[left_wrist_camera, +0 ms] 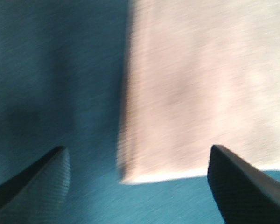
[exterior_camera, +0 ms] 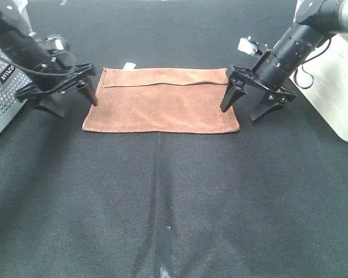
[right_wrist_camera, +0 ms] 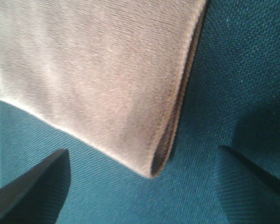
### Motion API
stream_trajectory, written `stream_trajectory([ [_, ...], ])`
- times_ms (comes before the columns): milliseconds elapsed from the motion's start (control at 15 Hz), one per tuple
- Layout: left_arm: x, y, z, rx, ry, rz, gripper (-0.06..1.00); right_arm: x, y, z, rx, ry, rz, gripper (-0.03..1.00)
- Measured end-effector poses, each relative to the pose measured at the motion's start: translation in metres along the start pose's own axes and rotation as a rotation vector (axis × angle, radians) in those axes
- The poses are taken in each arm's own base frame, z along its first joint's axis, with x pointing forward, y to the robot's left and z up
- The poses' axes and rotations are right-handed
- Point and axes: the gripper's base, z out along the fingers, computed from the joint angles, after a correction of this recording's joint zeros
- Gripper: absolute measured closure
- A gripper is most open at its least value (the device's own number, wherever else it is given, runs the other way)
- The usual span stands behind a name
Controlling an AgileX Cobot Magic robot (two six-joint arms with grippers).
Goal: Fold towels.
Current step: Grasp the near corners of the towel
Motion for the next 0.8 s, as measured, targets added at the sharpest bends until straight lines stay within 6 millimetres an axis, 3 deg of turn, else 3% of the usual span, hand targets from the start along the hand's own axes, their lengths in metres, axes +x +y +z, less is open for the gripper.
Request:
stream_trajectory([
  [200,0.001,-0.006,0.005,0.006,-0.017,0.012,0.18,-0.001,-0.003,0.005,0.000,0.003,0.007,0.19],
  [533,0.005,0.000,0.033,0.041,0.017,-0.049,0.19,-0.006,-0.004,0.005,0.007,-0.061,0.011,0.24],
  [800,0.005,-0.002,0.038,0.089,0.014,-0.062,0.24,-0.006,-0.009,0.016,-0.002,-0.042,0.026,0.25],
])
